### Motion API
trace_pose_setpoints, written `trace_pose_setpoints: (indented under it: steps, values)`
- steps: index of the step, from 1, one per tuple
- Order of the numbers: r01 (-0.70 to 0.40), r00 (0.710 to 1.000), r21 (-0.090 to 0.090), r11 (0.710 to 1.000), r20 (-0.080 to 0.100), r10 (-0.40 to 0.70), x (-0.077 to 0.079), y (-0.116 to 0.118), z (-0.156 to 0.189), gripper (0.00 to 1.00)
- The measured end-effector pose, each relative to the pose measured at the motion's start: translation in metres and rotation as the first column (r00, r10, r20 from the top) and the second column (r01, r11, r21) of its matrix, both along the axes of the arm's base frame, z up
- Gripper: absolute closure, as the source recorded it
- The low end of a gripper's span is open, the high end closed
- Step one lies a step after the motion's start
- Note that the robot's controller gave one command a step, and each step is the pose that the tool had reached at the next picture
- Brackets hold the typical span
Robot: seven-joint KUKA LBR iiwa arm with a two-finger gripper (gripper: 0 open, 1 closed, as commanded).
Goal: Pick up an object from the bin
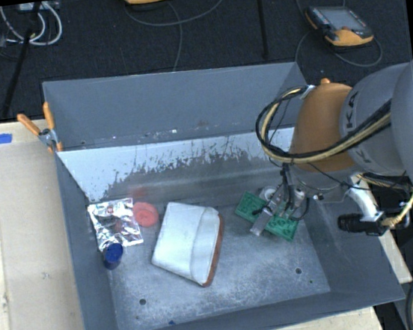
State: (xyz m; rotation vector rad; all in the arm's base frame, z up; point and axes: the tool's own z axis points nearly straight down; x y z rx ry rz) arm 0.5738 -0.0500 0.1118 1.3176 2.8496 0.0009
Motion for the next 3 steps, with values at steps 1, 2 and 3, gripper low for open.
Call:
trace_pose_setpoints:
  steps: [1,2,3]
  values:
    - [-0.005,1.000,0.000,1.000,-0.001,0.005,0.001,0.000,0.021,1.00]
    - [-0.009,1.000,0.000,1.000,0.000,0.009,0.001,-0.001,0.053,1.00]
    - [-0.015,1.000,0.000,1.000,0.000,0.015,0.002,-0.001,0.083,1.00]
